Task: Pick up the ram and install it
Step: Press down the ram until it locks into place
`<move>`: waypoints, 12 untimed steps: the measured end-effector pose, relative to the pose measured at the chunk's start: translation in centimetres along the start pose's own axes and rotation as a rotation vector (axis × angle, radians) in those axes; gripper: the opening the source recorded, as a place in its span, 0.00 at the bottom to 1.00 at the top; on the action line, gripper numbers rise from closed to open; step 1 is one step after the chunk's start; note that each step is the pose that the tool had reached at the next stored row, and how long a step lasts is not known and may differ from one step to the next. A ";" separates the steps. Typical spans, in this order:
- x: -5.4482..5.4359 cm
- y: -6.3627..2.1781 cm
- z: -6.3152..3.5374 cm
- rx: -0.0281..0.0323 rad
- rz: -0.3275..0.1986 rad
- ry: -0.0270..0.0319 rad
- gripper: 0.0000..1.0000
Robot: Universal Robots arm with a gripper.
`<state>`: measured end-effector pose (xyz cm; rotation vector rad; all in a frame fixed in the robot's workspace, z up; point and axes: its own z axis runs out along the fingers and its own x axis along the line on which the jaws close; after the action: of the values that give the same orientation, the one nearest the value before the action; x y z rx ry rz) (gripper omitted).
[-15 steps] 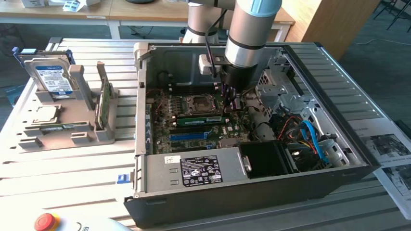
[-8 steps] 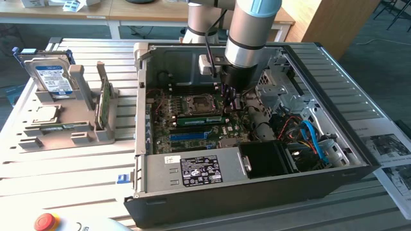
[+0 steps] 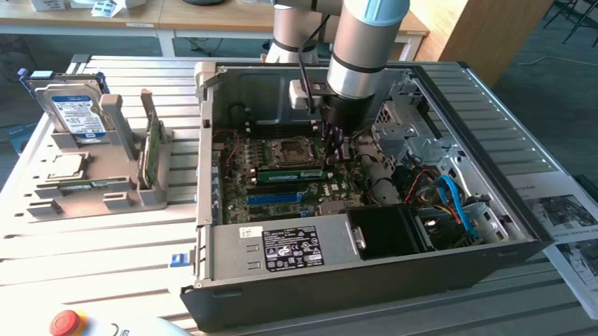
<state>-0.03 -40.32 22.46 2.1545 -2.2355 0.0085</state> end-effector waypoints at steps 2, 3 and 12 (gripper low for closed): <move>0.0 0.00 0.02 0.0000 0.000 0.0000 0.10; 0.0 0.00 0.03 0.0000 0.000 0.0000 0.10; 0.0 0.00 0.19 0.0000 0.000 0.0002 0.10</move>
<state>-0.03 -40.33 22.27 2.1544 -2.2353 0.0087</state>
